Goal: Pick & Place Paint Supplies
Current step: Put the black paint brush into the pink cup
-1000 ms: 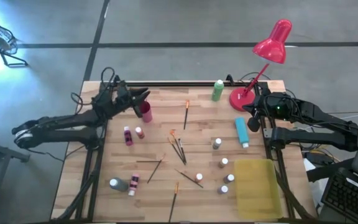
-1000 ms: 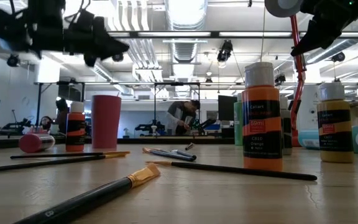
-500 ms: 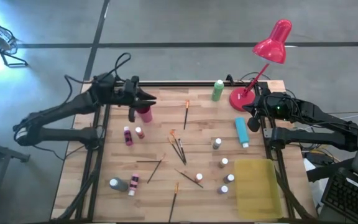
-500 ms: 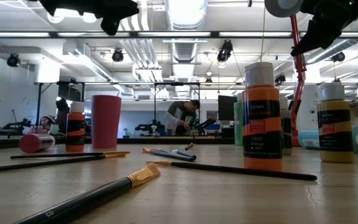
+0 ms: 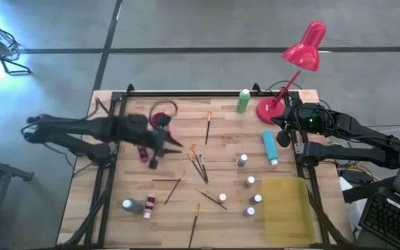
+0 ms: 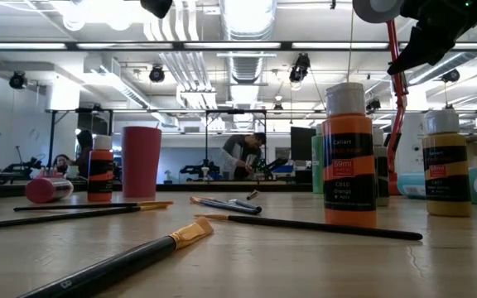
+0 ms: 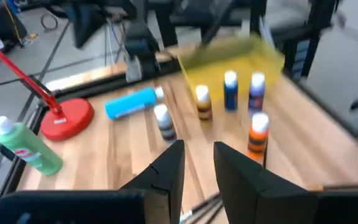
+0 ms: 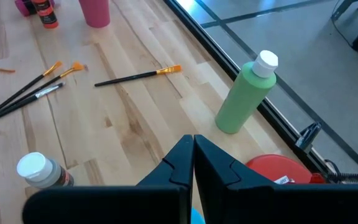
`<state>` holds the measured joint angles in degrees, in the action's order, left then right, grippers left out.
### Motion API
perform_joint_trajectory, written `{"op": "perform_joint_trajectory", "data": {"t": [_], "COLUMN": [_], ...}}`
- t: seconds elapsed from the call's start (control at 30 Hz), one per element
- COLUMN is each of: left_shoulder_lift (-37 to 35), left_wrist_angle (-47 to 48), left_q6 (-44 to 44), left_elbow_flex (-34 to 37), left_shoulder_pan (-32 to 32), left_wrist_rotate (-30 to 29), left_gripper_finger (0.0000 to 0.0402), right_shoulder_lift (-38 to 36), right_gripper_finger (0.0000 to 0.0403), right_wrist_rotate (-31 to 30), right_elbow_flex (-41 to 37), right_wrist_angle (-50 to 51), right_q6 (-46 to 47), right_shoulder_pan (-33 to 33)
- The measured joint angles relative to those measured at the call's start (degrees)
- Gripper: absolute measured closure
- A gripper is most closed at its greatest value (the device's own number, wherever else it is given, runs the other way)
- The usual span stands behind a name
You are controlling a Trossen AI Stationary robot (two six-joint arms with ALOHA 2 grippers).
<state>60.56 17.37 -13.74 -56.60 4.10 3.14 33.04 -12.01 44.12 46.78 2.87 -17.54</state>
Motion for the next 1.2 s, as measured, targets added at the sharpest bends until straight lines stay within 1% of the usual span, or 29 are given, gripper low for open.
{"op": "perform_joint_trajectory", "data": {"t": [0.07,0.13,0.27,0.37,0.47,0.57,0.73,0.87,0.97,1.0,1.2], "left_shoulder_lift": [1.7,3.3,5.8,7.7,10.2,12.8,17.1,20.1,22.1,22.8,27.3], "left_wrist_angle": [0.6,1.2,3.4,5.8,8.7,9.5,9.5,9.7,9.7,9.7,9.7], "left_q6": [0.4,1.5,4.7,8.6,11.7,14.0,15.4,15.5,15.5,15.6,15.5], "left_elbow_flex": [0.0,-0.1,-0.5,-0.5,-0.5,-0.5,-0.5,-0.5,-0.5,-0.5,-0.5], "left_shoulder_pan": [2.9,4.9,6.3,6.2,6.3,6.4,6.5,6.5,6.6,6.6,6.9], "left_wrist_rotate": [-4.5,-7.4,-8.0,-6.8,-5.6,-5.2,-3.2,1.3,5.8,6.5,6.7], "left_gripper_finger": [0.0309,0.0309,0.0309,0.0307,0.0293,0.0267,0.0216,0.0185,0.0176,0.0175,0.0177], "right_shoulder_lift": [0.0,0.0,0.0,0.0,0.0,0.0,0.0,0.0,0.0,0.0,0.0], "right_gripper_finger": [0.0394,0.0394,0.0394,0.0394,0.0394,0.0394,0.0394,0.0394,0.0394,0.0394,0.0394], "right_wrist_rotate": [0.0,0.0,0.0,0.0,0.0,0.0,0.0,0.0,0.0,0.0,0.0], "right_elbow_flex": [0.0,0.0,0.0,0.0,0.0,0.0,0.0,0.0,0.0,0.0,0.0], "right_wrist_angle": [0.0,0.0,0.0,0.0,0.0,0.0,0.0,0.0,0.0,0.0,0.0], "right_q6": [0.1,0.0,0.0,0.1,0.0,0.0,0.0,0.0,0.1,0.0,0.0], "right_shoulder_pan": [0.0,0.0,0.0,0.0,0.0,0.0,0.0,0.0,0.0,0.0,0.0]}}
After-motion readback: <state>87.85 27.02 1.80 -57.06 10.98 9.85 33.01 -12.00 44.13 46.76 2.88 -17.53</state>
